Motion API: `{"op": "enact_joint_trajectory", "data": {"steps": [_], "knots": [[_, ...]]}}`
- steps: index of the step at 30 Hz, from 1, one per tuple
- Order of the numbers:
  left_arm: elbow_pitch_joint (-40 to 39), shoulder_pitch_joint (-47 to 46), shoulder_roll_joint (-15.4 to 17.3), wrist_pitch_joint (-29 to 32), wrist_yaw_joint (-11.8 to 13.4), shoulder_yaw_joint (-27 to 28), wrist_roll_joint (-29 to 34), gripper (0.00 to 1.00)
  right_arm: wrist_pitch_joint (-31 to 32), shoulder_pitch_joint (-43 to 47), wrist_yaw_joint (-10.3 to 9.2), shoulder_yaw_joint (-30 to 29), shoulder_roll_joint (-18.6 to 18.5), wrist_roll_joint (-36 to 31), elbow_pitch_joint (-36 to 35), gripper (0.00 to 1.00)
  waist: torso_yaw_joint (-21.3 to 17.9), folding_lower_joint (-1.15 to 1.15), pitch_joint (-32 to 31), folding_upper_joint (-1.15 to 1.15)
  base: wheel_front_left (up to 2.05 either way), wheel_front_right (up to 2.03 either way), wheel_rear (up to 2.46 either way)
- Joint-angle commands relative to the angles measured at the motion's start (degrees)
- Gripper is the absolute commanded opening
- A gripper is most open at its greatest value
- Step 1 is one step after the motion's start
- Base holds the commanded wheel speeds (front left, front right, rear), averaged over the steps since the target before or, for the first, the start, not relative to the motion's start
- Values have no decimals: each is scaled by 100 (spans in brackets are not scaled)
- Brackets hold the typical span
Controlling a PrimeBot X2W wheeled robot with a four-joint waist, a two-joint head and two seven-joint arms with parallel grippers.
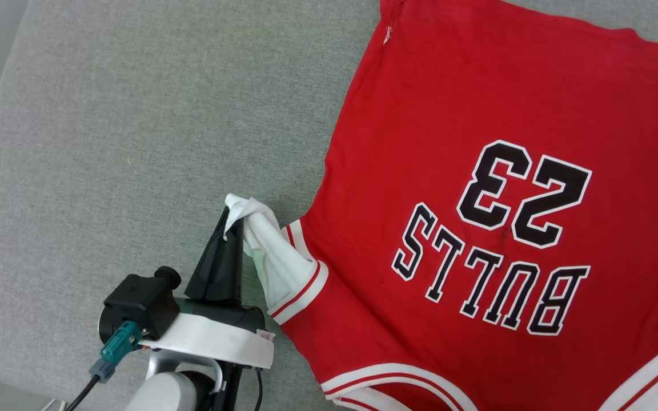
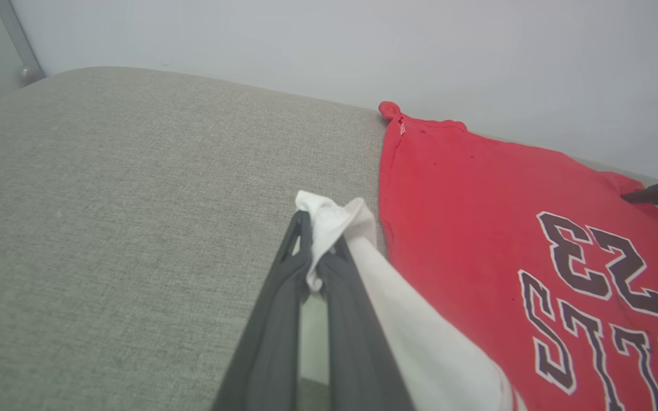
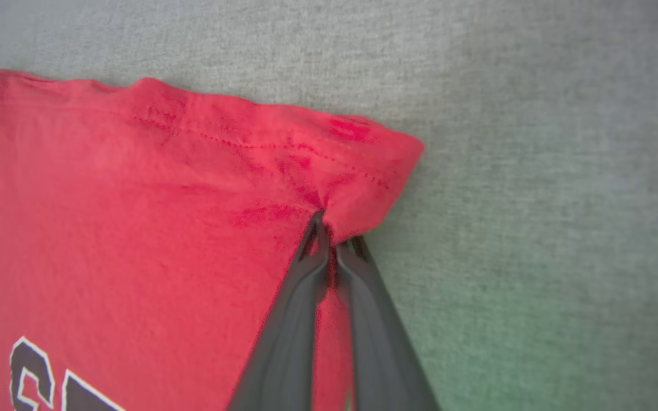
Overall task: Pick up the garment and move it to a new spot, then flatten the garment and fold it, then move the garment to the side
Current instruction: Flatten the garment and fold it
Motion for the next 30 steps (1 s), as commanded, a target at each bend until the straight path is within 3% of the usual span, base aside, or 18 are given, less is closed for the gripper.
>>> {"op": "enact_joint_trajectory", "data": {"steps": [1, 7, 13, 20, 30], "knots": [[29, -69, 8, -33, -11, 12, -18, 0, 30, 217, -2, 124, 144, -64, 106, 0, -18, -1, -40, 0, 0, 0, 0], [246, 51, 70, -61, 28, 108, -83, 0, -286, 273, -2, 523, -158, -68, -401, 0, -224, -1, -417, 0, 0, 0, 0], [491, 359, 232, 13, 96, 299, -248, 0, -488, 995, -3, 940, -498, 238, -1093, 0, -664, -1, -1073, 0, 0, 0, 0], [691, 823, 472, 140, 286, 662, -465, 0, -493, 2706, -2, 939, -769, 616, -2191, 0, -1333, -1, -1754, 0, 0, 0, 0], [710, 1326, 728, 322, 490, 1005, -686, 0, 116, 5460, -2, 814, -417, 815, -3420, 0, -2007, -1, -2184, 0, 0, 0, 0]]}}
